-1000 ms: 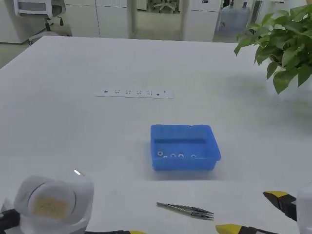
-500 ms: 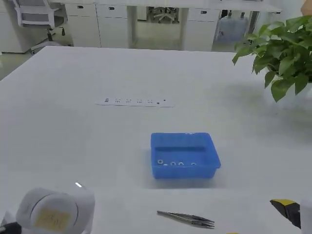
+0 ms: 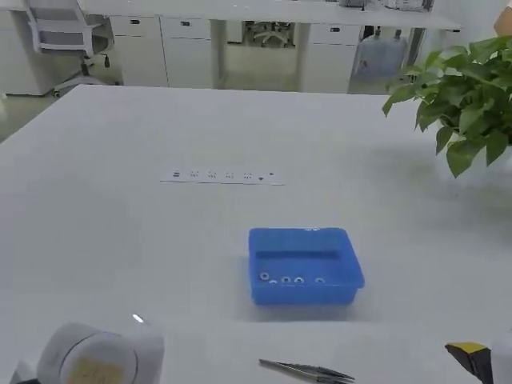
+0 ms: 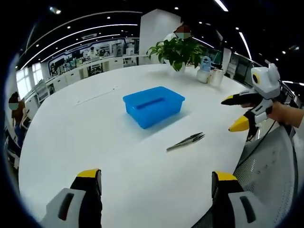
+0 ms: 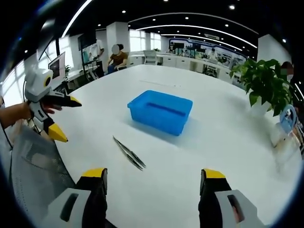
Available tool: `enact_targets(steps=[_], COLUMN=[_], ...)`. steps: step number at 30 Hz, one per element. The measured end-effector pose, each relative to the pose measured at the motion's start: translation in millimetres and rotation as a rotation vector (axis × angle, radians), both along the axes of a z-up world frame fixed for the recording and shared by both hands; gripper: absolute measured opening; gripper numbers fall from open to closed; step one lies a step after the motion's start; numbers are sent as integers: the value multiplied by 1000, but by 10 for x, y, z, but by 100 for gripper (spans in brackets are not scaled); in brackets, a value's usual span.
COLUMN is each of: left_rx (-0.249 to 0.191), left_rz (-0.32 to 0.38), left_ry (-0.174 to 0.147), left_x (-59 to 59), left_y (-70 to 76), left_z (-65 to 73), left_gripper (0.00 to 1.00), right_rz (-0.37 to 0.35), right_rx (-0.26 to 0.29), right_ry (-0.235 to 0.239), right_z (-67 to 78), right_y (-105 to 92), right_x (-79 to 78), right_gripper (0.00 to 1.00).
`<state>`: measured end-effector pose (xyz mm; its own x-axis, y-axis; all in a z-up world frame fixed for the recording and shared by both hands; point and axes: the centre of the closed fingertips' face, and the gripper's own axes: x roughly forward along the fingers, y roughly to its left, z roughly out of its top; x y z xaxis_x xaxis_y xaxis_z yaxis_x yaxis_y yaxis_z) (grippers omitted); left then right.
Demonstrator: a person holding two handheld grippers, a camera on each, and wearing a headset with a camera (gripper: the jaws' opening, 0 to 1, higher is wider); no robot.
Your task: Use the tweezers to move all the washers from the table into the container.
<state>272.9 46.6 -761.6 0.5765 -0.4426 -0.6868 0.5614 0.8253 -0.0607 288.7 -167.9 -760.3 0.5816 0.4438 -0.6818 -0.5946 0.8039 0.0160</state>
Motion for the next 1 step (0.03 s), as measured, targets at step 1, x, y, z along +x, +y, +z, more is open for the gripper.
enact_targets(steps=[1], left_rx=[2], left_rz=[-1], left_ry=[-2], left_x=[5], left_y=[4], left_z=[2], left_gripper=[99], right_rz=[2], right_rx=[0], right_ry=[2], right_z=[-6], right_y=[5], right_x=[3], right_gripper=[79])
